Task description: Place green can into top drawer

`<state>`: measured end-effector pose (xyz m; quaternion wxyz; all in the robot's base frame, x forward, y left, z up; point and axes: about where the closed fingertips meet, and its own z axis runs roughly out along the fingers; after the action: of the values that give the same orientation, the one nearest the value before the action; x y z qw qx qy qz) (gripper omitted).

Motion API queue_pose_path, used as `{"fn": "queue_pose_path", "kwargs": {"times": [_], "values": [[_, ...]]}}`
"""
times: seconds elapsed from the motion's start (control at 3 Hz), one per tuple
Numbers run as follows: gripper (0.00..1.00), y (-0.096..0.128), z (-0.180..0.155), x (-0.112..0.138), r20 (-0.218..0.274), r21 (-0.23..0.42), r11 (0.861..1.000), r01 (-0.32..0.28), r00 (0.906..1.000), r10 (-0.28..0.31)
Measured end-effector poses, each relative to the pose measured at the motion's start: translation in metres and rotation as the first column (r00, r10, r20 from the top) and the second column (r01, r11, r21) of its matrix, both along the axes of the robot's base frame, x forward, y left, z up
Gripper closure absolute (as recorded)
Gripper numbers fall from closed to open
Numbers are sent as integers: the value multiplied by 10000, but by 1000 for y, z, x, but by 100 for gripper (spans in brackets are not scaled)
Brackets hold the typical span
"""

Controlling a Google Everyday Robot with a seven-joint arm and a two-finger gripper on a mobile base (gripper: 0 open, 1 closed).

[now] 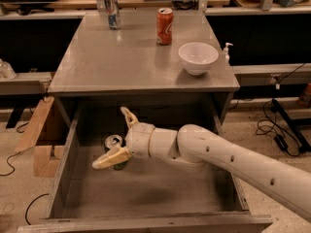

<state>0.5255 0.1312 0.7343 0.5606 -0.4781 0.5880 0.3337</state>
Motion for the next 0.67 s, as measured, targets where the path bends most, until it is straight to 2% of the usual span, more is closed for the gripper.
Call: {"fn": "queue_pose_path", "kwargs": {"times": [0.33,0.67], "values": [[0,0,0,0,0,0,10000,0,10000,0],[0,-23,6,-12,-207,-416,9991,63,9998,-72]]}}
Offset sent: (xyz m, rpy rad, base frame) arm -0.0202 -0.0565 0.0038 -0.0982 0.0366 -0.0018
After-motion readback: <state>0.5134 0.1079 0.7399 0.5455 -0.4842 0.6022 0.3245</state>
